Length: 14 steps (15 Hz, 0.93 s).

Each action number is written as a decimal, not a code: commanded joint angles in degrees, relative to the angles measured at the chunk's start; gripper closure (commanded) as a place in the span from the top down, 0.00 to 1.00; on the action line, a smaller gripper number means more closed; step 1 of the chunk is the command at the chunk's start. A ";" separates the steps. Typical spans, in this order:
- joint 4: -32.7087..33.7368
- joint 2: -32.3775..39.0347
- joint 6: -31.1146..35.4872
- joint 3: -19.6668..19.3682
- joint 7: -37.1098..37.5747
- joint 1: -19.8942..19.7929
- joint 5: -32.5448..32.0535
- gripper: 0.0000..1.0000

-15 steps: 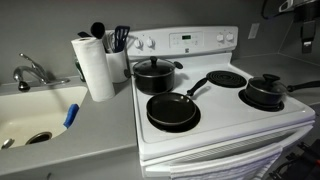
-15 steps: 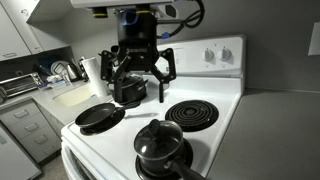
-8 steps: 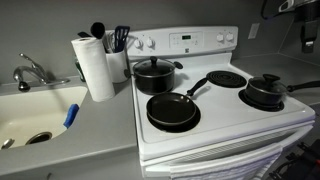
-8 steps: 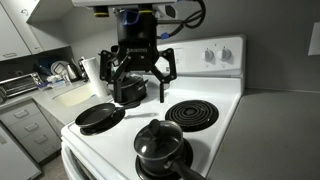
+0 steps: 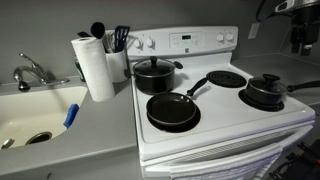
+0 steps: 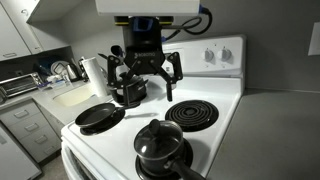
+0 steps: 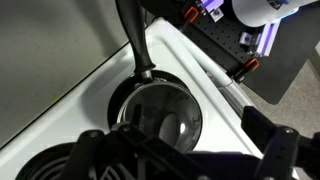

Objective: Remove the lid from the black pot on the right side of the stove

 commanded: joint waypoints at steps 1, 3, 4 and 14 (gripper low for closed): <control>-5.45 -3.50 9.28 1.45 3.27 -0.97 1.57 1.00; -8.08 -4.75 13.58 1.96 5.74 -0.76 2.35 1.00; -9.25 -5.24 15.01 2.16 6.73 -0.64 2.70 1.00; -20.11 -9.09 29.12 3.29 17.68 -1.20 -0.52 1.00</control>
